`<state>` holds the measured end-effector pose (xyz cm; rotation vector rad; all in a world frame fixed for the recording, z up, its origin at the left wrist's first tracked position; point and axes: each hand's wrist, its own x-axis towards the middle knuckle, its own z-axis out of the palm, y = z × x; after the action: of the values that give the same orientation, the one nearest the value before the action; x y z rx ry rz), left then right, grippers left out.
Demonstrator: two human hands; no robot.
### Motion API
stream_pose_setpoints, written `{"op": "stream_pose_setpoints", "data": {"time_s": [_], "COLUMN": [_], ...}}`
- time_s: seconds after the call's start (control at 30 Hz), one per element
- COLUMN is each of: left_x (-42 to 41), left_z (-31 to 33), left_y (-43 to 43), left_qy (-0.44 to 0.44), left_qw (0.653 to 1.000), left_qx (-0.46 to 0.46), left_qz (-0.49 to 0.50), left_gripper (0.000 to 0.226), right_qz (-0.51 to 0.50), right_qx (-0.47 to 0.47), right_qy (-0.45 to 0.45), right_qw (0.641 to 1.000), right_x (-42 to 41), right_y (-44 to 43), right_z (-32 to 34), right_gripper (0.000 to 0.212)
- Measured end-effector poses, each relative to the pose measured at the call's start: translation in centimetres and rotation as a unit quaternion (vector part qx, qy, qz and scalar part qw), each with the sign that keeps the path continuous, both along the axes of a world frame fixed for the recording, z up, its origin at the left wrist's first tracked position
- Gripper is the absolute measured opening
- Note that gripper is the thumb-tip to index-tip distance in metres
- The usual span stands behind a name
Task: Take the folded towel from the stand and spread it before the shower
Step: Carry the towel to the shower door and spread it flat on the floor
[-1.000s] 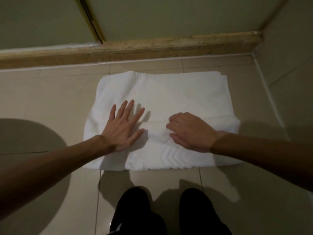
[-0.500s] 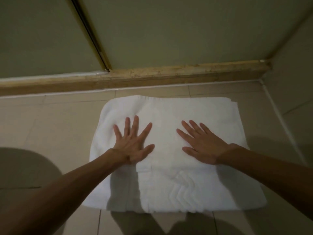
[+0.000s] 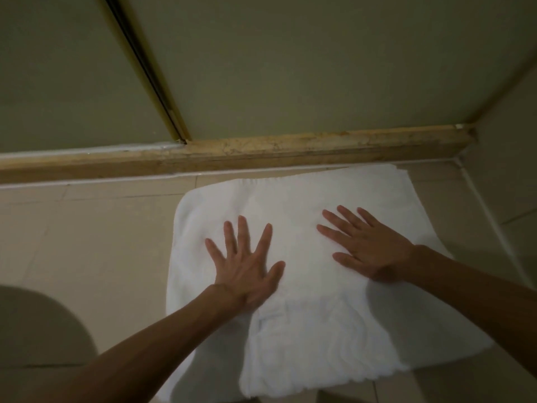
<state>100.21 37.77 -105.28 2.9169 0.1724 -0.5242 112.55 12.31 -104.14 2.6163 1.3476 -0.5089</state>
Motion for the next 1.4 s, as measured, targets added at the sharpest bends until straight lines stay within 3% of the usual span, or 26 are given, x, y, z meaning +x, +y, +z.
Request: {"op": "stream_pose_setpoints", "data": {"time_s": [0.3,0.47,0.8,1.03,1.17,1.3,1.4], "left_x": [-0.4,-0.7,-1.2,1.6,4.9,6.2,6.2], "left_z": [1.0,1.1,0.4,0.6,1.0,1.8,2.2], "left_y": [-5.7,-7.6,-6.1,-0.2,3.8,5.1,5.0], "left_qy": [0.034,0.044,-0.02,-0.105,-0.092,-0.058,-0.079], "left_qw": [0.994,0.991,0.996,0.994,0.993,0.994,0.992], "left_qx": [-0.08,-0.08,-0.061,0.008,0.025,0.027,0.036], "left_qz": [0.073,0.098,0.059,0.042,0.063,0.086,0.094], "left_gripper": [0.078,0.074,0.068,0.065,0.067,0.063,0.052], "right_qz": [-0.029,-0.07,-0.122,-0.154,-0.204,-0.192,-0.185], "right_qx": [-0.013,-0.005,-0.04,-0.052,-0.052,-0.039,-0.03], "right_qy": [0.016,0.053,0.054,0.033,0.041,0.043,0.051], "right_qw": [0.999,0.996,0.99,0.986,0.977,0.98,0.981], "right_x": [2.9,2.5,0.9,0.1,-0.6,-0.7,-0.9], "right_y": [-1.8,-1.6,-3.5,-3.0,-2.7,-2.6,-2.4], "right_z": [0.5,1.3,1.5,1.6,1.5,1.3,1.3], "right_gripper": [0.052,0.053,0.062,0.062,0.066,0.065,0.064]}}
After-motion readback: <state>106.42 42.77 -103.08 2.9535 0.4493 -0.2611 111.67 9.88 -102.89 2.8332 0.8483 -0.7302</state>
